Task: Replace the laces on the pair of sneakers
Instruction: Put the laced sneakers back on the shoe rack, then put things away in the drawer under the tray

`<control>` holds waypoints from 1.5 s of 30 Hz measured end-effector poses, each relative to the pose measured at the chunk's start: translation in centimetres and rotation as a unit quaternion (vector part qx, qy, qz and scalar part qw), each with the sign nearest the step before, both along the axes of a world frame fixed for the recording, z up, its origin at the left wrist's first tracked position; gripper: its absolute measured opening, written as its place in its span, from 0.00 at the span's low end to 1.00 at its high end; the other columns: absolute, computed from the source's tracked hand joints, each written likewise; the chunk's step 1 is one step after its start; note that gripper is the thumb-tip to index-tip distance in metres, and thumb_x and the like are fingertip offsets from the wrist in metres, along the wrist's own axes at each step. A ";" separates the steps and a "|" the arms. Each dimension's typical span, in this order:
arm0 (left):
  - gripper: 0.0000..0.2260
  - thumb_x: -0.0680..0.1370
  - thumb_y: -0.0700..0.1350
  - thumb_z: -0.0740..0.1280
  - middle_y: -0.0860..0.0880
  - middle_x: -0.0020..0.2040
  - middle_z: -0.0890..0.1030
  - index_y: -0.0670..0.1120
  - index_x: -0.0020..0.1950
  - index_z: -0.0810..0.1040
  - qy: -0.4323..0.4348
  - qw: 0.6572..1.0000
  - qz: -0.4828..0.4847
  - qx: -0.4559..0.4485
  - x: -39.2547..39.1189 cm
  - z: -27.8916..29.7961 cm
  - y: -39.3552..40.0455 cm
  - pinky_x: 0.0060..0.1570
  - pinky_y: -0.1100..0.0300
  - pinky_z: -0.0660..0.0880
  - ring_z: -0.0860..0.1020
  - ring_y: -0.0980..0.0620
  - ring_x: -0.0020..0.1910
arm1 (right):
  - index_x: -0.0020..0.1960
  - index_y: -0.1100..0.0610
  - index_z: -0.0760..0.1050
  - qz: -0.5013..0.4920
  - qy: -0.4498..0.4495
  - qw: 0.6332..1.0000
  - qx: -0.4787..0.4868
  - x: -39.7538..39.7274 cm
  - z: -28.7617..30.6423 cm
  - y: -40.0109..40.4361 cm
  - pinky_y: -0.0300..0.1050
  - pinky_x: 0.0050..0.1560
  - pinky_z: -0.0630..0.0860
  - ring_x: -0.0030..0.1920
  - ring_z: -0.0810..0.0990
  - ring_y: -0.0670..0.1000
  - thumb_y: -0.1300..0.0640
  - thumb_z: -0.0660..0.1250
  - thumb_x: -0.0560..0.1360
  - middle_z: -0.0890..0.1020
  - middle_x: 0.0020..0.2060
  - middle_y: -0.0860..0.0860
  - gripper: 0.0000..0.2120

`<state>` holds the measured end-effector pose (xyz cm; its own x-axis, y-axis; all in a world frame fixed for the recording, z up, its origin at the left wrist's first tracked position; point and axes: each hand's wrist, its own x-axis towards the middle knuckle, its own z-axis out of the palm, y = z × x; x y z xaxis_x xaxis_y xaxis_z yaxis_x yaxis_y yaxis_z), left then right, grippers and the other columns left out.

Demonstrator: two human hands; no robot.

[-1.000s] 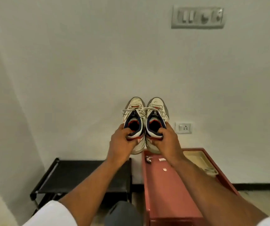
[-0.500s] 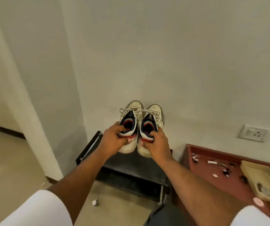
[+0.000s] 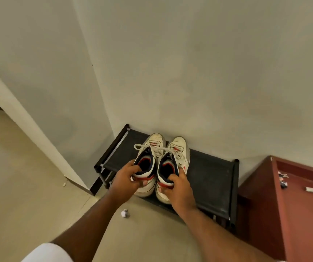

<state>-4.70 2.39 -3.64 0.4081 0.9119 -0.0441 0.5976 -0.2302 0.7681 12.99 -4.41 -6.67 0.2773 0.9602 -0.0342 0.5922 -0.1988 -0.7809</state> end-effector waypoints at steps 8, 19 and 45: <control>0.15 0.72 0.38 0.74 0.52 0.66 0.68 0.57 0.48 0.75 0.051 0.998 0.010 -0.046 0.6 -1.6 0.5 0.63 0.52 0.74 0.71 0.48 0.65 | 0.58 0.53 0.77 0.083 0.017 0.995 -0.051 1.7 -1.0 0.5 0.36 0.66 0.65 0.66 0.72 0.51 0.58 0.77 0.69 0.62 0.71 0.49 0.19; 0.12 0.77 0.39 0.64 0.44 0.58 0.81 0.45 0.60 0.80 0.163 0.964 -0.210 -0.002 20.8 7.1 -16.9 0.59 0.52 0.75 0.79 0.44 0.58 | 0.52 0.57 0.82 -0.027 0.017 0.999 0.001 16.0 5.2 -17.5 0.44 0.52 0.77 0.47 0.81 0.50 0.61 0.74 0.71 0.83 0.49 0.52 0.10; 0.31 0.76 0.47 0.71 0.42 0.69 0.70 0.49 0.77 0.62 0.422 0.849 -0.316 -0.015 35.2 -4.4 -33.1 0.63 0.46 0.72 0.72 0.39 0.66 | 0.76 0.63 0.58 0.049 -0.115 0.860 -0.494 28.4 -6.7 -41.0 0.48 0.72 0.62 0.72 0.66 0.58 0.65 0.60 0.79 0.64 0.74 0.60 0.27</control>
